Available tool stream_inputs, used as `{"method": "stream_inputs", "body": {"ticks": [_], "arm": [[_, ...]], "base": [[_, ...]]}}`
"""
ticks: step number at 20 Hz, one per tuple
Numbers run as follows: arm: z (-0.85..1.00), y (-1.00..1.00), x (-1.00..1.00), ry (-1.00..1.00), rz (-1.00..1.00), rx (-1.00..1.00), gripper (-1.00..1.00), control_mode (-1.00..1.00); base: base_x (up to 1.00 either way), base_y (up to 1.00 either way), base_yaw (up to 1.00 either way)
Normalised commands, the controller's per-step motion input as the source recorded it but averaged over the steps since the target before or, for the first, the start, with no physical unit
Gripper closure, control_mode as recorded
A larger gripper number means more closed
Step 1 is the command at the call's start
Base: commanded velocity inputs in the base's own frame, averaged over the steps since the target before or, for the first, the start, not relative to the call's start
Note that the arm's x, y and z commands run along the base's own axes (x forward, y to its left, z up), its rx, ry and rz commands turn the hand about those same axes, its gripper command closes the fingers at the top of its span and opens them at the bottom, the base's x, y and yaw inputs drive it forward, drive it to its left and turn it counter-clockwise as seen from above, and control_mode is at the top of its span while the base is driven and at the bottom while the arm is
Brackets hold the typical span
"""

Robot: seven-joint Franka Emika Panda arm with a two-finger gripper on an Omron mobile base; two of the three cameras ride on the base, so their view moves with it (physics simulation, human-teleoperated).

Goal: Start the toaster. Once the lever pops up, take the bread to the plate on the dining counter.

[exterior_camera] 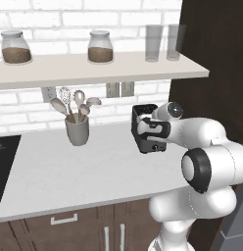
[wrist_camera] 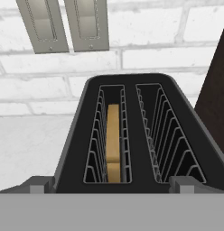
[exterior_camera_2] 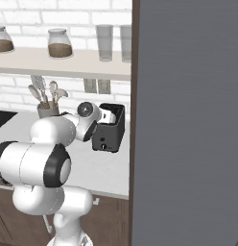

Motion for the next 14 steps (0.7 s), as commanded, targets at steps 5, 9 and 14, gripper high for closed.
{"method": "stream_inputs", "body": {"ticks": [5,9,14], "arm": [[0.0,0.0,0.0,0.0,0.0,0.0,-1.0,-1.0],[0.0,0.0,0.0,0.0,0.0,0.0,-1.0,-1.0],[0.0,0.0,0.0,0.0,0.0,0.0,-1.0,-1.0]], "base": [[0.0,0.0,0.0],[0.0,0.0,0.0],[0.0,0.0,0.0]]}}
